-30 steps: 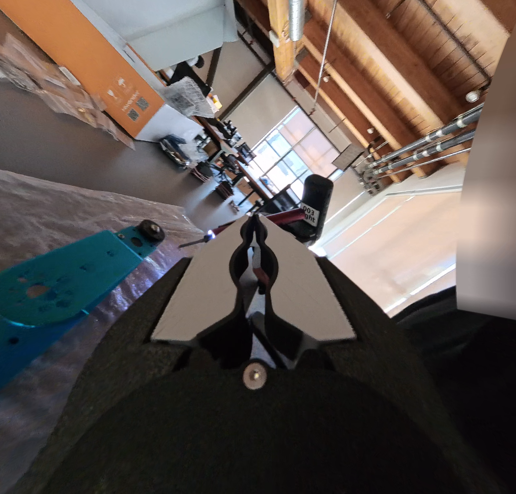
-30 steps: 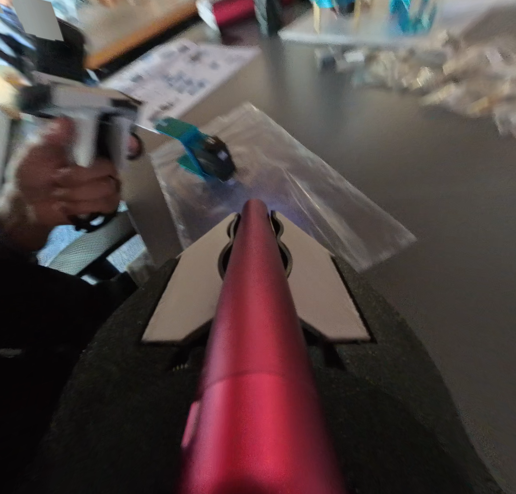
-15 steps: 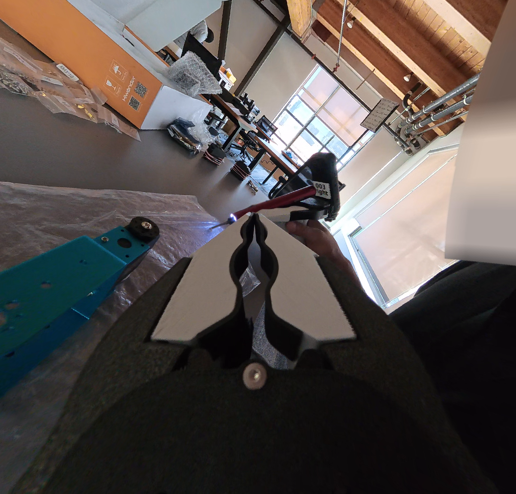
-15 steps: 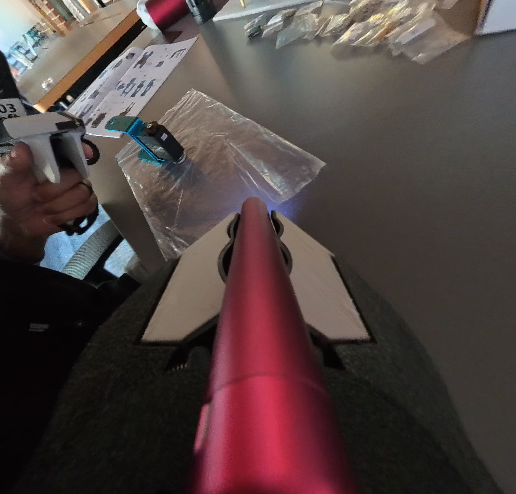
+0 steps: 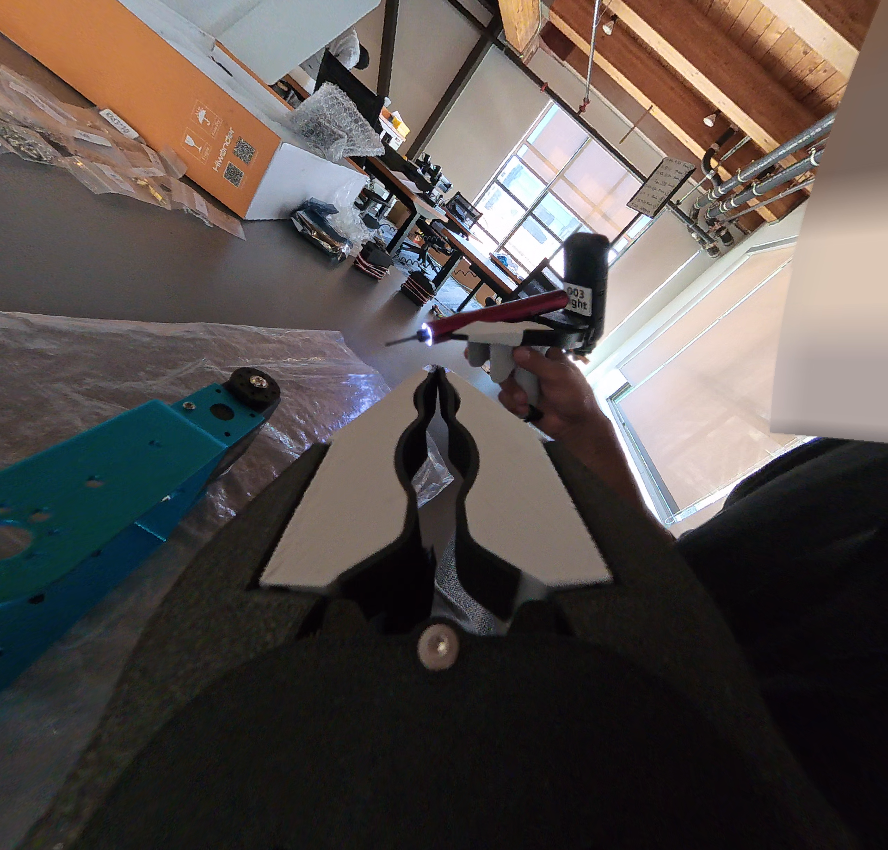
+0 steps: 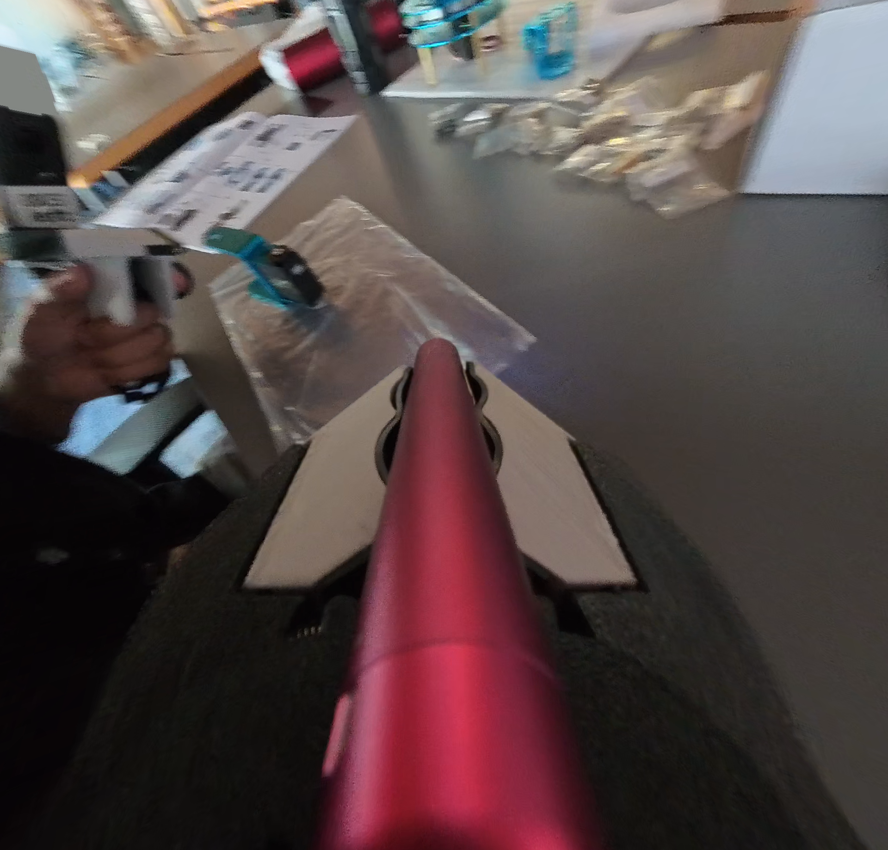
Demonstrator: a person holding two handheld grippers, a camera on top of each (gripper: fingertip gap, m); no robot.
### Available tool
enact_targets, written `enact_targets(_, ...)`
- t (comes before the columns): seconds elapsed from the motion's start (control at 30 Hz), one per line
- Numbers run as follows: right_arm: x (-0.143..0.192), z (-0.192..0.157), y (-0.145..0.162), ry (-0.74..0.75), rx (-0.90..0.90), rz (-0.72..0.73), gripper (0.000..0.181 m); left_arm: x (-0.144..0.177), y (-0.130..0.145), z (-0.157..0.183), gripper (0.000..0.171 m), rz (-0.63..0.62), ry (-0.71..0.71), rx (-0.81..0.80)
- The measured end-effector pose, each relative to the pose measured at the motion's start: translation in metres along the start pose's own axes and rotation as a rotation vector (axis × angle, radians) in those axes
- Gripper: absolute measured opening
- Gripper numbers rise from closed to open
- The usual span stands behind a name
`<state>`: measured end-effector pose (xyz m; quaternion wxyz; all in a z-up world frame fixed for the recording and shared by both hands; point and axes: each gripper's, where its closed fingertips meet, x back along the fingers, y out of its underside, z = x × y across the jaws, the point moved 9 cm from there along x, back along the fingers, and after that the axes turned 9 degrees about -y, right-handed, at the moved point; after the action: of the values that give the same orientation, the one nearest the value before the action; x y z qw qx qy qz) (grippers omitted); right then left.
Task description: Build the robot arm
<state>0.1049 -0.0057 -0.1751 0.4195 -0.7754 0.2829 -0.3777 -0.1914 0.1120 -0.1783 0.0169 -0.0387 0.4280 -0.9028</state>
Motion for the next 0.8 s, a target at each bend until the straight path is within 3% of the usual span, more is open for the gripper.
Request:
enact_targets(0.03, -0.006, -0.001, 0.001, -0.064, -0.036, -0.008, 0.022, 0.0, 0.0, 0.0, 0.0, 0.001, 0.002, -0.001)
enact_targets(0.13, -0.006, 0.012, 0.004, 0.101, 0.011, -0.054, 0.022, 0.0, -0.001, 0.002, 0.0, 0.002, 0.009, -0.005)
enact_targets(0.23, -0.007, 0.005, -0.001, -0.036, -0.036, -0.026, 0.022, 0.001, 0.0, 0.004, 0.0, -0.005, 0.007, -0.02)
enact_targets(0.37, -0.009, 0.007, 0.004, 0.047, 0.014, -0.079, 0.022, 0.002, 0.0, 0.003, 0.0, -0.008, 0.0, -0.025)
enact_targets(0.53, -0.008, -0.019, -0.001, -0.08, 0.08, 0.078, 0.022, 0.001, 0.001, 0.001, 0.0, 0.005, 0.012, 0.023)
enact_targets(0.67, -0.026, -0.047, 0.01, -0.111, 0.185, 0.059, 0.022, 0.014, -0.006, -0.007, 0.0, 0.006, -0.058, -0.007)
enact_targets(0.8, -0.055, -0.078, 0.02, -0.226, 0.215, -0.005, 0.022, 0.047, -0.02, -0.017, 0.0, -0.001, -0.257, -0.182)
